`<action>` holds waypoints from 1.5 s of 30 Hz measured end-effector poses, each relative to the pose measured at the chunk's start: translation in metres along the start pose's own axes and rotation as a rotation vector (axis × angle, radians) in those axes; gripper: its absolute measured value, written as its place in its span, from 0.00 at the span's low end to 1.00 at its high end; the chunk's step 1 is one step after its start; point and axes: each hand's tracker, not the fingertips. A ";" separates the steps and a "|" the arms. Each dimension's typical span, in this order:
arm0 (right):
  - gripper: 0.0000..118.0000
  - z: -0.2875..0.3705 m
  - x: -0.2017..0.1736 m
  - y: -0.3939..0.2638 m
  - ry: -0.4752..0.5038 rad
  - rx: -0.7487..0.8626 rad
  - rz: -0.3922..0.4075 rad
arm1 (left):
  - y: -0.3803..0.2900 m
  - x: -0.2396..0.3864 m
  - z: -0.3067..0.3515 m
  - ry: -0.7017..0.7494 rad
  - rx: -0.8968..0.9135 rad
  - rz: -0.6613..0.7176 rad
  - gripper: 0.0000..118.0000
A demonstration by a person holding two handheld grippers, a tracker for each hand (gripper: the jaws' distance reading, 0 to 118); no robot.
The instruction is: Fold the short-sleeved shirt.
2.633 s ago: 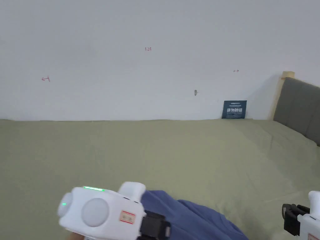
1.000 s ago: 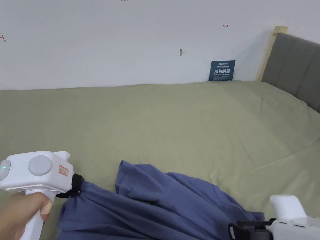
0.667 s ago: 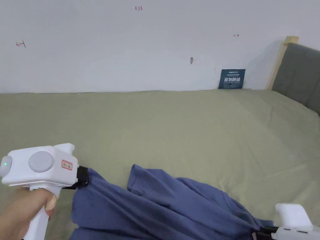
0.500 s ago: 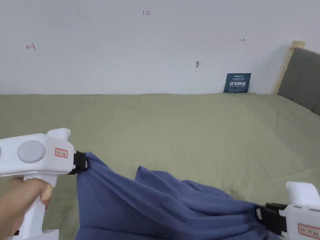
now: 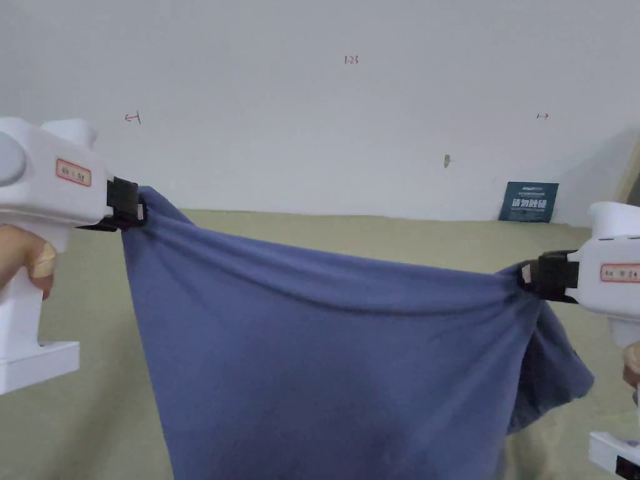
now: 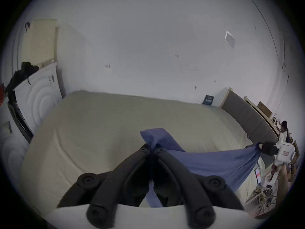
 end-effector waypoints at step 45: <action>0.01 0.042 0.008 -0.191 -0.012 -0.189 -0.080 | -0.281 -0.024 0.096 0.084 -0.231 0.251 0.02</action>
